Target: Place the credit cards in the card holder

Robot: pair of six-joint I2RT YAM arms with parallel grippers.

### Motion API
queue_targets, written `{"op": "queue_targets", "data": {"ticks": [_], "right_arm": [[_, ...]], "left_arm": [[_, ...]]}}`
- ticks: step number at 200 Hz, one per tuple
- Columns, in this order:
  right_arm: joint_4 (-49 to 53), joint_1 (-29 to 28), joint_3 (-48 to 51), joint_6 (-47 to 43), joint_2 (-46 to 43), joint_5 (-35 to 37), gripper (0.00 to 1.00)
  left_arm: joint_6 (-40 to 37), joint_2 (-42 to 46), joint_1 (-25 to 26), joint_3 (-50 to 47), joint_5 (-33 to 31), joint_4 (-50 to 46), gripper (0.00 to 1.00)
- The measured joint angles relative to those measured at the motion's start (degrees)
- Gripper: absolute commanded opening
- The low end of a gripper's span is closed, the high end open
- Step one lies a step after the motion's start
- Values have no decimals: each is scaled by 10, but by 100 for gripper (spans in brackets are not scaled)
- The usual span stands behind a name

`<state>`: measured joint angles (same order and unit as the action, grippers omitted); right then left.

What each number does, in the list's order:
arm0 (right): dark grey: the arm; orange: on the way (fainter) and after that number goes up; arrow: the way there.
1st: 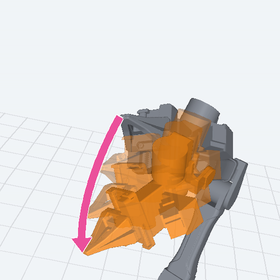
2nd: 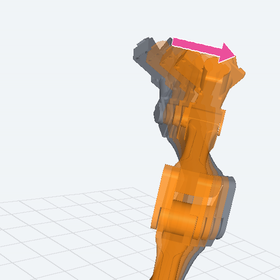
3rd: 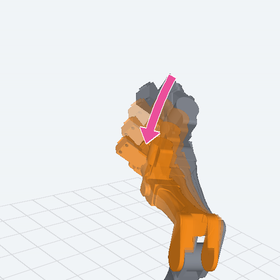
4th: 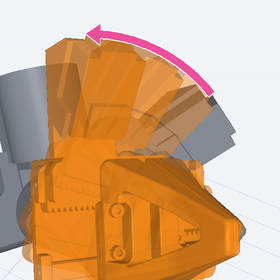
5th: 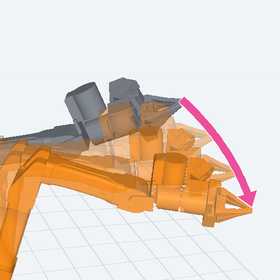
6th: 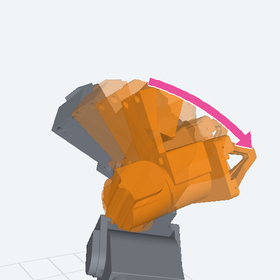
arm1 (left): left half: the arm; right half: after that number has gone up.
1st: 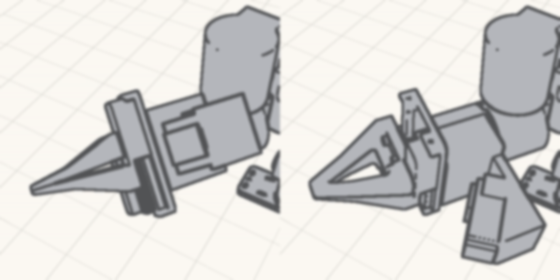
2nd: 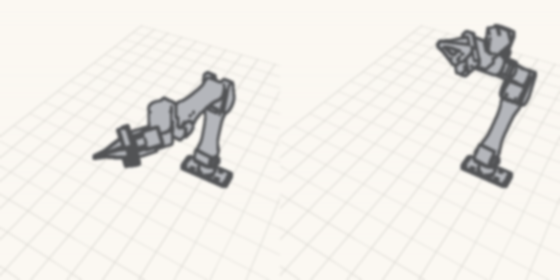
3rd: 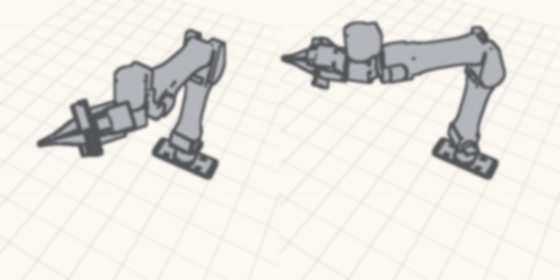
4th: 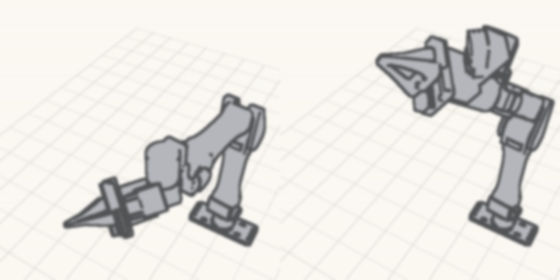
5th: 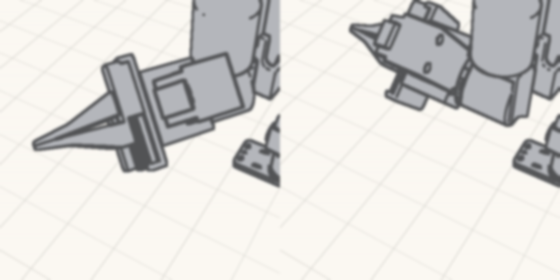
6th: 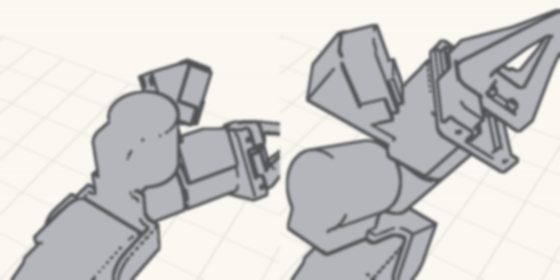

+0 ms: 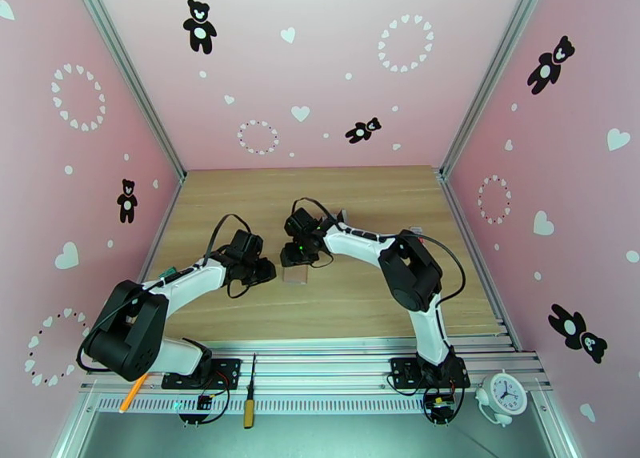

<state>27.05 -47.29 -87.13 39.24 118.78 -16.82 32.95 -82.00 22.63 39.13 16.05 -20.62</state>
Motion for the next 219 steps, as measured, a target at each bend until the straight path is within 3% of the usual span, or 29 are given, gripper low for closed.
{"op": "queue_targets", "data": {"ticks": [74,123,171,219], "right_arm": [[0,0,-21,6,-14,-18,70],[-2,0,-30,8,-33,-29,71],[-13,1,-21,11,-41,-38,60],[-34,3,38,23,-53,-43,36]], "left_arm": [[-13,32,-11,0,-17,-37,24],[-15,51,-11,9,-29,-62,25],[-15,70,-12,23,-33,-80,25],[-15,84,-12,27,-26,-85,25]]}}
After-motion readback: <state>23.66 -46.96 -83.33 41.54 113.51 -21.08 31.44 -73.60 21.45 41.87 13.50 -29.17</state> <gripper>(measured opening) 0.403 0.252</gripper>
